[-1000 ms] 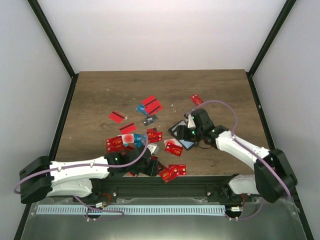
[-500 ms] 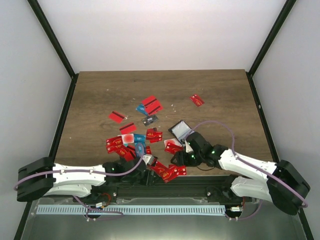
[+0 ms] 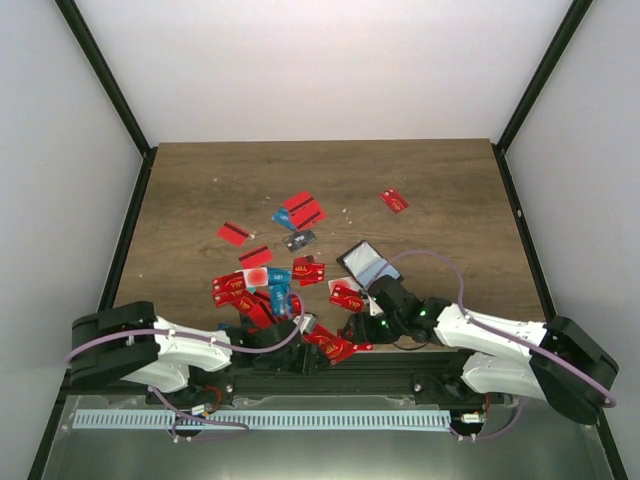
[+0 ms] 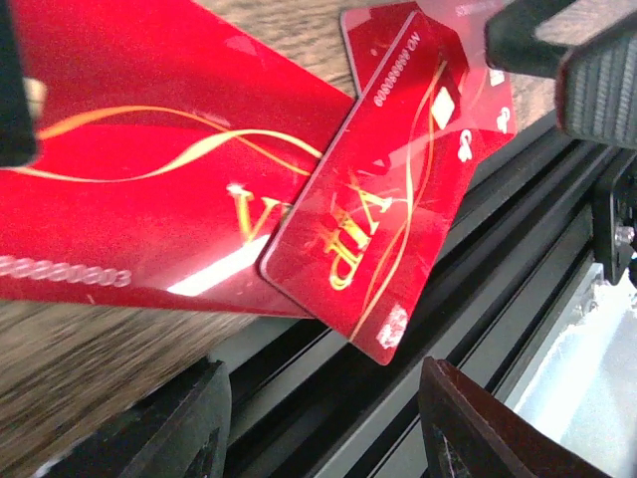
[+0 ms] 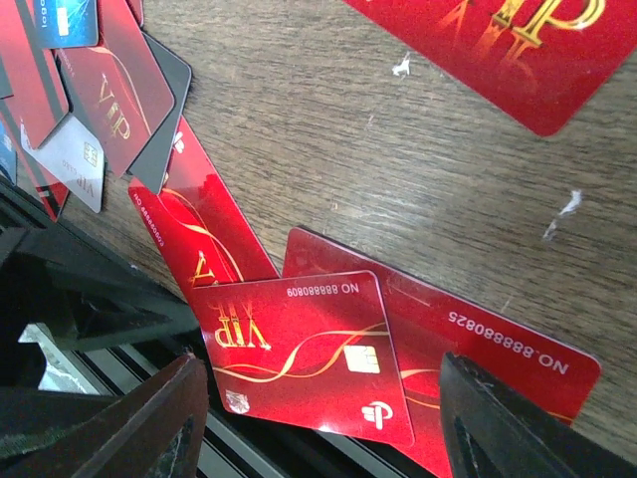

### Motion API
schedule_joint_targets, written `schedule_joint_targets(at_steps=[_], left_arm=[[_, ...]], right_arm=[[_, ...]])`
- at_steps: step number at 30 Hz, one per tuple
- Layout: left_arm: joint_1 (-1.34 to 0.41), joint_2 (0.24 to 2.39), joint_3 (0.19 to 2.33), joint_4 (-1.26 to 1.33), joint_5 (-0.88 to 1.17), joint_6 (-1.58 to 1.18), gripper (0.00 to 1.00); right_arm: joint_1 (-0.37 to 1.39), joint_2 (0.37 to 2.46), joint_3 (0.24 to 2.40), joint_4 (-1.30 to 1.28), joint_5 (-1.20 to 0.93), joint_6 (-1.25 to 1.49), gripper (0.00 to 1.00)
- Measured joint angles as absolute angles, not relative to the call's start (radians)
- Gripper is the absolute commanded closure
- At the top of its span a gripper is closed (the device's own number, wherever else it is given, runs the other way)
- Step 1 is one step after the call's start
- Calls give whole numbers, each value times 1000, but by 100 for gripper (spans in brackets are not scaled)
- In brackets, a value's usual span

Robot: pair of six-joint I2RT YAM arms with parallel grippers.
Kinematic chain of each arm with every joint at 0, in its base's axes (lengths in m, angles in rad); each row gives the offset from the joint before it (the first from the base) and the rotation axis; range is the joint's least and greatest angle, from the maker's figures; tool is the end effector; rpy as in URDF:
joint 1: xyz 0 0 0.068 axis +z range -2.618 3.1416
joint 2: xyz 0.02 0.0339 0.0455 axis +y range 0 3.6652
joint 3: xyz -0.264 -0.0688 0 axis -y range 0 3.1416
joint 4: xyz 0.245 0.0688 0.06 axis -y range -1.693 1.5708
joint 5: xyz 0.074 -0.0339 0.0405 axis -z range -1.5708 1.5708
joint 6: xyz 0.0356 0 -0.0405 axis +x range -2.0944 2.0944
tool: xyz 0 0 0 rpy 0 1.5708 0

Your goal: Put the credit cards into the card holder

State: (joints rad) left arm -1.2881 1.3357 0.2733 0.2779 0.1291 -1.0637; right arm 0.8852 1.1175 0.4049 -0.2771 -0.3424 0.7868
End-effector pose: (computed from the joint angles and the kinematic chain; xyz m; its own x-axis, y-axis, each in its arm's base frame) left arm 0.0535 -0.2006 0.1082 -0.9504 0.1642 -0.2642 0.3026 0.6849 -0.6628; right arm 0.1098 0.1531 0.1462 -0.9726 -0.1356 -0.1889 -0.2225 0.7785 0.5869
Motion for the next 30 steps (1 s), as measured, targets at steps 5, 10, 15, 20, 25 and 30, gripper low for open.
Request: schedule_joint_targets(at_steps=[5, 10, 15, 20, 25, 30], left_arm=[[-1293, 1393, 285, 348, 145, -1072, 47], [-1295, 1428, 292, 392, 147, -1078, 49], [-1297, 1477, 320, 424, 147, -1086, 53], [-1297, 1502, 333, 435, 138, -1098, 60], [-1299, 1493, 333, 430, 116, -1101, 67], [-1299, 1449, 333, 423, 84, -1099, 69]], right_arm=[[886, 1133, 402, -257, -341, 787, 34], [886, 1141, 390, -224, -346, 788, 35], [886, 1147, 388, -207, -348, 788, 35], [886, 1147, 382, -192, -349, 788, 35], [886, 1147, 377, -181, -349, 788, 35], [886, 1147, 377, -178, -350, 788, 35]])
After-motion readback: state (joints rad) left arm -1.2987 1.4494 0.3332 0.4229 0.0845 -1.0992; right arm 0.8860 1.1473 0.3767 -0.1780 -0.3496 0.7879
